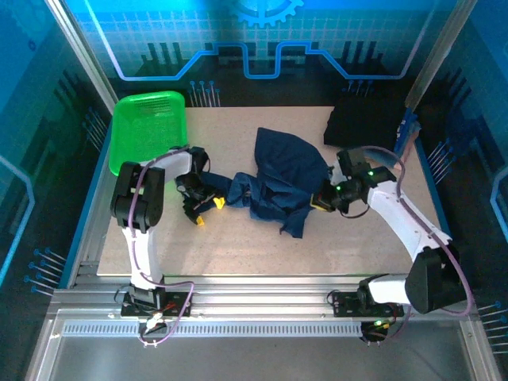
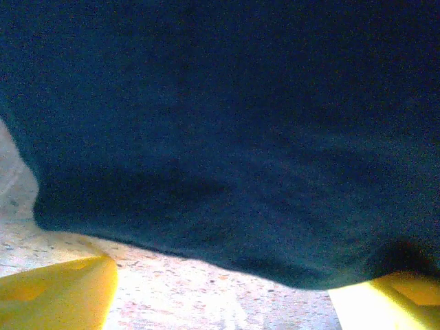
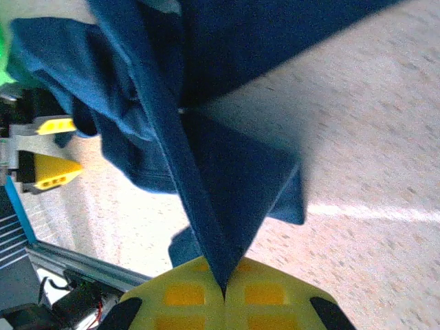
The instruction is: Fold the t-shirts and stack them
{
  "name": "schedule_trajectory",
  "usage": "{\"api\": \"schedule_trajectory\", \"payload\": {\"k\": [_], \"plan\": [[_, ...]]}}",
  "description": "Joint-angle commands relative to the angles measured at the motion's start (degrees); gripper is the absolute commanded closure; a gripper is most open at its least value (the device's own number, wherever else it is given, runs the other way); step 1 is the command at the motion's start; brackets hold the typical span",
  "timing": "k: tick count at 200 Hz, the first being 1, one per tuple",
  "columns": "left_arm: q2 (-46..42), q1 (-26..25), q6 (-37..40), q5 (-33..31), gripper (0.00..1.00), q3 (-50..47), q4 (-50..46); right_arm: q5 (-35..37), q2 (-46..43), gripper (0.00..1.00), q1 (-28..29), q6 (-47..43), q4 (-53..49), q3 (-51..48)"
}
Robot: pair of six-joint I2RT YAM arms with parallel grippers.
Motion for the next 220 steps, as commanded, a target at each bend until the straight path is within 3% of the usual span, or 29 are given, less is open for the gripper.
{"api": "schedule_trajectory", "payload": {"k": [1, 28, 52, 103, 150, 158, 174, 187, 220], "plan": [[7.17, 3.36, 7.81, -12.27, 0.18, 6.69, 29.30, -3.34, -0.06, 1.00, 0.99, -0.99, -2.81, -2.56], [7.32, 4.60, 9.14, -9.91, 0.17, 9.59, 29.32, -6.70, -0.41, 1.00, 4.28, -0.40, -0.02, -0.20], [0.66, 5.08, 10.64, -5.26, 0.09, 6.42, 33.12, -8.27, 4.55, 1.00, 9.67, -4.09, -3.97, 9.29], [-22.90, 5.78, 10.43, -0.81, 0.01, -9.10, 35.07, -12.48, 23.78, 1.00, 24.06, -7.36, -7.42, 26.10], [-44.90, 6.14, 7.82, -4.76, 0.01, -22.92, 29.86, -14.91, 45.05, 0.99, 32.01, -8.32, -7.90, 44.67], [-47.23, 6.22, 8.26, -4.68, 0.01, -25.00, 29.77, -15.23, 47.45, 0.93, 32.71, -7.60, -6.73, 47.38], [-49.96, 6.88, 9.31, -4.30, 0.01, -28.09, 28.49, -17.03, 51.08, 0.70, 32.96, -6.80, -6.07, 52.44], [-51.50, 6.99, 9.62, -2.29, 0.01, -29.88, 29.02, -15.87, 51.01, 0.41, 32.97, -7.58, -7.17, 54.31], [-55.66, 6.24, 10.58, 0.51, 0.01, -33.31, 28.99, -12.80, 40.30, 0.30, 29.67, -6.62, -5.59, 46.44]]}}
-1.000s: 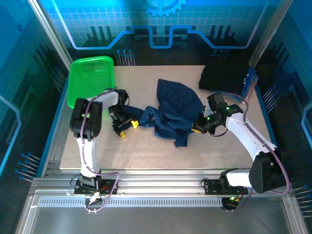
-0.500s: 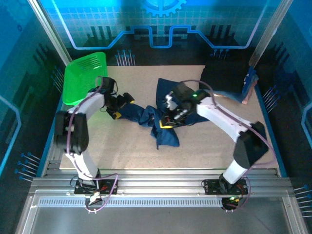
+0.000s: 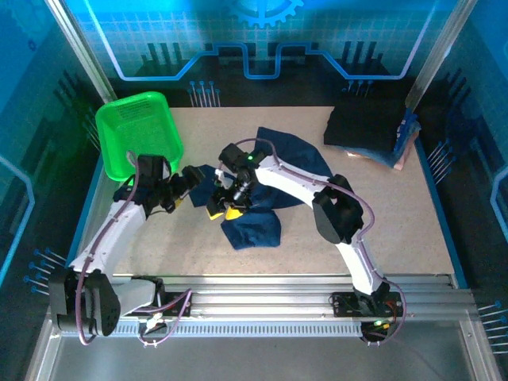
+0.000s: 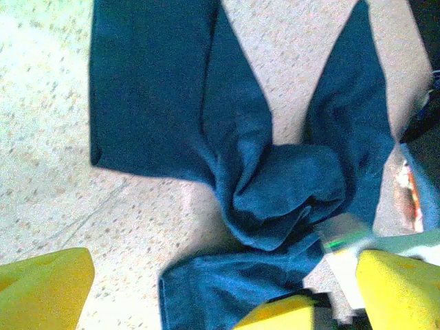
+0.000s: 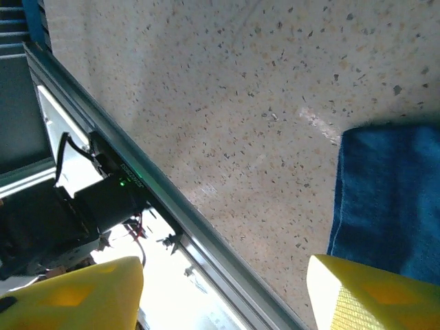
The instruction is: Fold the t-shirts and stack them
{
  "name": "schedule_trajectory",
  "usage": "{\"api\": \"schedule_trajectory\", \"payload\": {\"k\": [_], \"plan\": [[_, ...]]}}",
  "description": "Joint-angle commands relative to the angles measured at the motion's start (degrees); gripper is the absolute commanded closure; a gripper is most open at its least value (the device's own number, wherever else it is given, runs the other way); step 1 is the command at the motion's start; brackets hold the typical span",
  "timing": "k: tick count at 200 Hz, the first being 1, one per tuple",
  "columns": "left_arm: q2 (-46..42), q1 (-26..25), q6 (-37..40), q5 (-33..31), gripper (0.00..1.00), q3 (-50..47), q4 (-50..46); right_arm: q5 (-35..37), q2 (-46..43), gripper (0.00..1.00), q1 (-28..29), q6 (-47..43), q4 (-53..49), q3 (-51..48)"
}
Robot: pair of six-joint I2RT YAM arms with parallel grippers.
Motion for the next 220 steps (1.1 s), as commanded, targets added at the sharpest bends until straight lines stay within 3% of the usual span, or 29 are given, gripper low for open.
{"api": "schedule_trajectory", "payload": {"k": [1, 17, 38, 81, 110, 174, 200, 220], "plan": [[-3.38, -0.09, 2.28, 2.85, 0.01, -1.76, -1.22, 0.82, -10.13, 0.29, -2.94, 0.97, -0.15, -4.27], [-3.44, -0.75, 3.54, 6.01, 0.01, -3.17, -0.96, 4.13, -17.55, 0.24, -5.67, 1.15, -1.05, -8.82], [-0.63, -5.55, 5.84, 5.93, 0.02, -4.42, -2.34, 10.02, -25.99, 0.19, -10.94, -0.36, -5.09, -14.82], [11.70, -14.70, 7.33, 4.65, 0.22, -4.61, 2.28, 12.04, -38.17, 0.18, -29.72, -2.97, -2.79, -33.83], [19.93, -18.57, 8.29, 0.96, 0.29, -0.65, 1.94, 11.35, -39.32, 0.18, -37.80, -5.43, -0.37, -39.15], [33.32, -23.76, 8.26, -4.15, 0.39, 6.74, 1.45, 11.31, -35.81, 0.19, -45.01, -5.56, 6.83, -42.98], [37.83, -25.28, 7.38, -6.68, 0.52, 10.50, 1.97, 12.45, -31.81, 0.19, -47.47, -5.48, 9.84, -43.38], [41.03, -26.41, 5.20, -6.62, 0.71, 13.43, 4.31, 12.54, -28.15, 0.20, -49.42, -4.17, 12.70, -43.73]]}}
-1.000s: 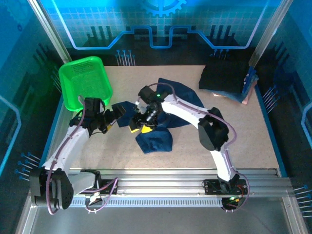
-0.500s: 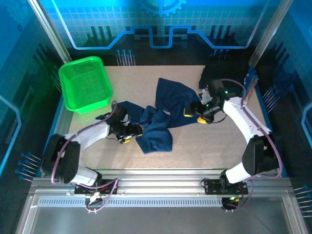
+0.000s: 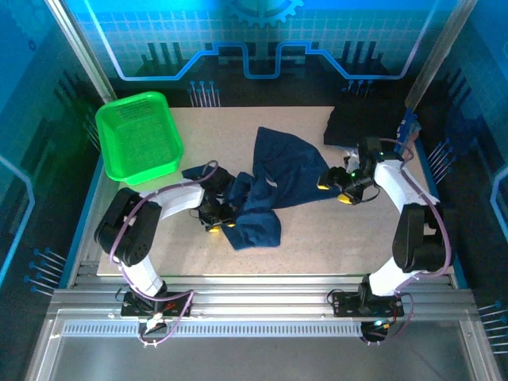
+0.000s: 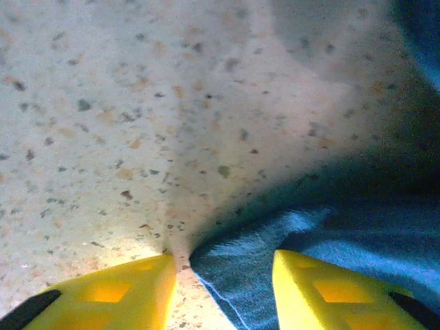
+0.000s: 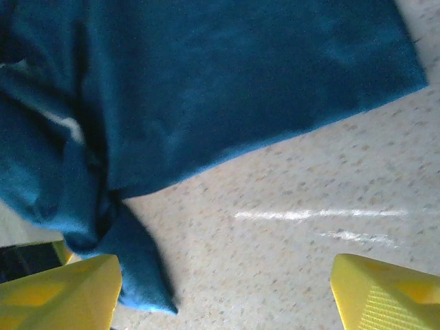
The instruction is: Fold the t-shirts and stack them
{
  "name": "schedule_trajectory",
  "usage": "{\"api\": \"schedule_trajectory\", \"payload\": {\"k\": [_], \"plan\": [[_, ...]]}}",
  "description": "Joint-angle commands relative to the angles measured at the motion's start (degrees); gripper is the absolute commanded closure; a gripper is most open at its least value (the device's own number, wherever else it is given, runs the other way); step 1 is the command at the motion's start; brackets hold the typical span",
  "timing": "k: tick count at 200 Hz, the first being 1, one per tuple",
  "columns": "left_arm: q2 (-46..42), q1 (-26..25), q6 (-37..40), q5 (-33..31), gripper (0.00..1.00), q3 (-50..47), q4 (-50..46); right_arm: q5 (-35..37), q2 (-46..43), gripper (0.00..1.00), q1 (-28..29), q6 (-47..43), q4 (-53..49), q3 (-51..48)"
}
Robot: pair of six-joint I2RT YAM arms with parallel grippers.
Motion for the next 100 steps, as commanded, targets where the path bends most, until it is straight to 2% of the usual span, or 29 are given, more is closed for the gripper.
{"api": "schedule_trajectory", "payload": {"k": [1, 10, 28, 60, 100], "plan": [[6.99, -2.74, -1.79, 1.26, 0.71, 2.99, 15.15, 0.39, 4.00, 0.20, -2.30, 0.64, 4.52, -1.02], [8.42, -2.84, -2.68, 2.01, 0.78, 4.34, 15.91, 0.79, 5.96, 0.20, -2.68, 0.98, 5.74, -0.71], [9.70, -2.85, -4.11, 2.07, 1.00, 6.00, 16.23, 2.67, 10.74, 0.21, -2.72, 1.12, 6.81, 1.29], [5.89, -2.14, -3.11, -0.81, 1.00, 6.27, 13.54, 4.97, 15.39, 0.23, -3.05, 2.69, 9.45, 3.90], [-6.09, -0.07, -4.89, -0.63, 1.00, 1.09, 11.97, 7.79, 17.12, 0.24, -3.48, 4.52, 10.21, 6.59]]}}
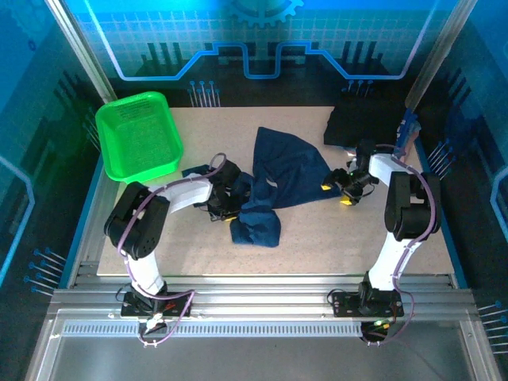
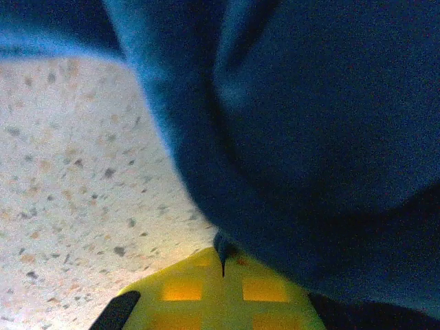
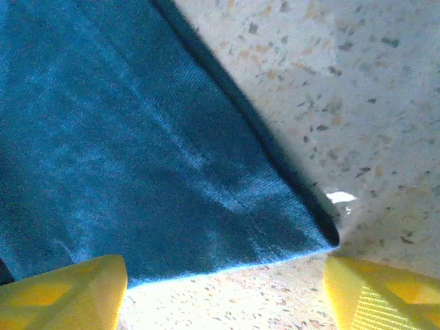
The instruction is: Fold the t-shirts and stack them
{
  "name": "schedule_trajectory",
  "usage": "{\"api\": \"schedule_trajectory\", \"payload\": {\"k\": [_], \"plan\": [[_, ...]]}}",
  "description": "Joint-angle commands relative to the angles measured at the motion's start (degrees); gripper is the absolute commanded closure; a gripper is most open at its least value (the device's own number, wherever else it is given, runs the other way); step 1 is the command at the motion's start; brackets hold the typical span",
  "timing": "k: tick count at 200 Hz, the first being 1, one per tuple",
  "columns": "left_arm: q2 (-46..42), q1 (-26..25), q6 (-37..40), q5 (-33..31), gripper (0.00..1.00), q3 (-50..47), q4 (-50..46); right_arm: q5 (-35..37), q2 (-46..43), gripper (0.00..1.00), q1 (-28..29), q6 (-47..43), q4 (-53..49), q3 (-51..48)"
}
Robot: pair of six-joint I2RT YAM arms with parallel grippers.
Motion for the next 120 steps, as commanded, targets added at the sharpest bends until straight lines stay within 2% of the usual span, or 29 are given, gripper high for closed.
{"api": "schedule_trajectory", "payload": {"k": [1, 47, 72, 81, 99, 120], "plan": [[-8.02, 1.15, -1.69, 0.46, 1.00, -2.72, 5.38, 3.78, 1.70, 0.24, -1.02, 1.29, 4.41, 2.29], [-21.18, 3.99, -5.53, 2.47, 1.00, -7.94, 3.99, 6.45, 4.75, 0.28, -1.02, 3.01, 3.29, 4.46], [-25.35, 5.29, -6.38, 3.06, 1.00, -8.40, 1.88, 6.92, 7.95, 0.40, -0.13, 4.13, 2.92, 7.43], [-26.62, 5.94, -6.57, 3.50, 1.00, -8.58, 1.11, 9.00, 9.33, 0.47, 0.45, 4.26, 1.38, 9.49], [-30.11, 7.60, -6.70, 3.86, 1.00, -8.82, -1.15, 12.06, 10.12, 0.72, 1.03, 5.96, 2.15, 10.87], [-34.87, 10.54, -6.26, 4.70, 1.00, -8.78, -4.33, 15.02, 10.07, 0.94, 1.08, 7.11, 2.67, 11.98]]}}
